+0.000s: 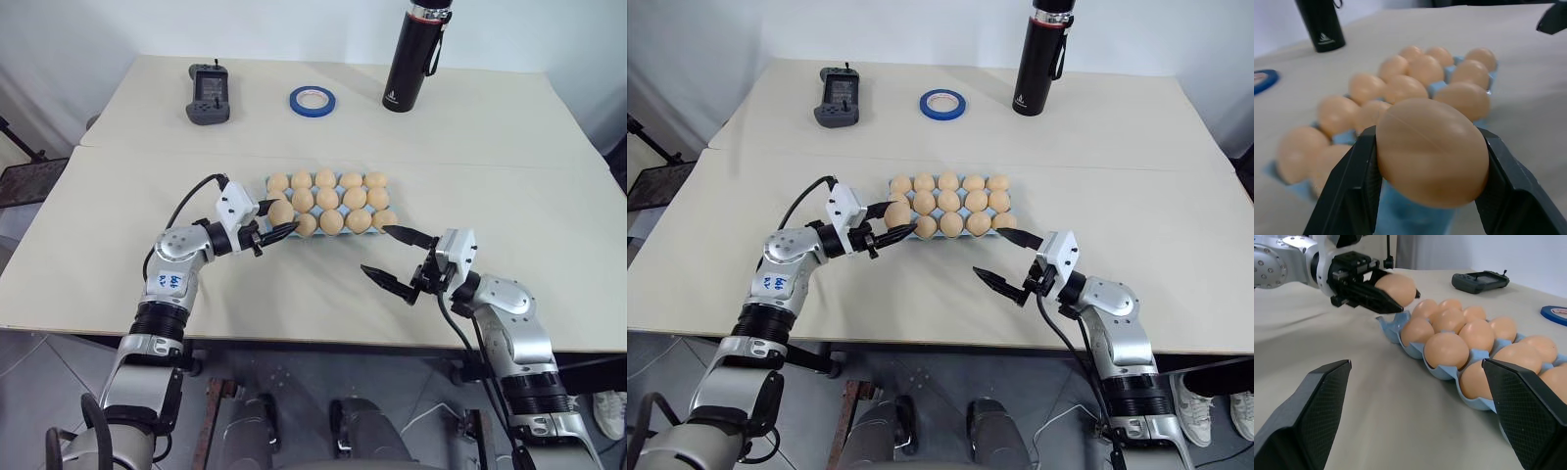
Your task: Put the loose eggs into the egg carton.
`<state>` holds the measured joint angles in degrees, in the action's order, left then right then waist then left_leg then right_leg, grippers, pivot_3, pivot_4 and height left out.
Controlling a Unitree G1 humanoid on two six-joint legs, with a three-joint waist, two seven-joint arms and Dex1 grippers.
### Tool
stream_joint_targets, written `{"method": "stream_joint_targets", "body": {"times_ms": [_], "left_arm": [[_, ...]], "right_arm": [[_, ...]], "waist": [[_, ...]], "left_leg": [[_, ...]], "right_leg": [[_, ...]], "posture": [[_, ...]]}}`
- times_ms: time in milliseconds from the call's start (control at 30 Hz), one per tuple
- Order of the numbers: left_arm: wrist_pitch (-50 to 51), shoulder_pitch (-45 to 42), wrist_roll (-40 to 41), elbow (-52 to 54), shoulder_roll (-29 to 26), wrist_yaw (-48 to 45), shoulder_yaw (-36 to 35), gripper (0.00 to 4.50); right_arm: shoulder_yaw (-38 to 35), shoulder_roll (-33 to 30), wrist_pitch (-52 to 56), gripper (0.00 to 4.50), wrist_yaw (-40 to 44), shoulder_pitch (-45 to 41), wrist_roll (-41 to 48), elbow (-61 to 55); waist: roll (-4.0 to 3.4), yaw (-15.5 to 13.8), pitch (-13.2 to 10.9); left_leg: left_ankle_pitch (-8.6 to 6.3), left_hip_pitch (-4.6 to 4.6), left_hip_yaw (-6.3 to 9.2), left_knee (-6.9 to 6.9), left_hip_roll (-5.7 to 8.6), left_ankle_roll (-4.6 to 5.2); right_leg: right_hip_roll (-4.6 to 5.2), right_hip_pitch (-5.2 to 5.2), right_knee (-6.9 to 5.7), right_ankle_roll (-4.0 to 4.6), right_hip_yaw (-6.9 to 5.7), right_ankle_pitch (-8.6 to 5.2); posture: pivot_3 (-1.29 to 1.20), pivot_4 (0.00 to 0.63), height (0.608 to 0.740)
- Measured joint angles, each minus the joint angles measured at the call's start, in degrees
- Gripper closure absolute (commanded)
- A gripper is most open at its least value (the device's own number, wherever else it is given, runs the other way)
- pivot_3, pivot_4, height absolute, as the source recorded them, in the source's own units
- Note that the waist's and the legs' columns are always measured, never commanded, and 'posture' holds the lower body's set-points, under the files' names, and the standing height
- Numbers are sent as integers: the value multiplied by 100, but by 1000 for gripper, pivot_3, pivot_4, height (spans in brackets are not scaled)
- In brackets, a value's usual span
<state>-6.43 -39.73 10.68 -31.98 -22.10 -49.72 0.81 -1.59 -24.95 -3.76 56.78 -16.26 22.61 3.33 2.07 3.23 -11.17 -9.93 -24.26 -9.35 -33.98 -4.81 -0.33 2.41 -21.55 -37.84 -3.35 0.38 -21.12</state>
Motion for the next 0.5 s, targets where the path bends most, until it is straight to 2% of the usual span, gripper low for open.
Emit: {"method": "stream_joint_targets", "body": {"times_ms": [200, 367, 500], "left_arm": [[19, -4, -26, -58, -1, 170, -37, 185], [115, 31, -1, 45, -82, 204, -89, 185], [384, 532, 126, 751, -445, 145, -289, 185]], "right_arm": [[0, 0, 0, 0, -109, 115, 1, -118], [2, 7, -1, 0, -144, 113, 1, -119], [1, 9, -1, 0, -145, 132, 2, -136]], "waist": [[0, -7, 0], [0, 0, 0], [0, 22, 0]], "left_leg": [[-4, 0, 2, -2, 1, 5], [-3, 0, 3, -2, 0, 4], [2, 1, 2, 2, -6, 4]], "right_leg": [[3, 3, 0, 0, -2, 0], [1, 3, -1, 0, -4, 0], [-4, 2, -1, 1, -2, -1]], "posture": [[0, 150, 740], [0, 150, 740], [0, 150, 740]]}}
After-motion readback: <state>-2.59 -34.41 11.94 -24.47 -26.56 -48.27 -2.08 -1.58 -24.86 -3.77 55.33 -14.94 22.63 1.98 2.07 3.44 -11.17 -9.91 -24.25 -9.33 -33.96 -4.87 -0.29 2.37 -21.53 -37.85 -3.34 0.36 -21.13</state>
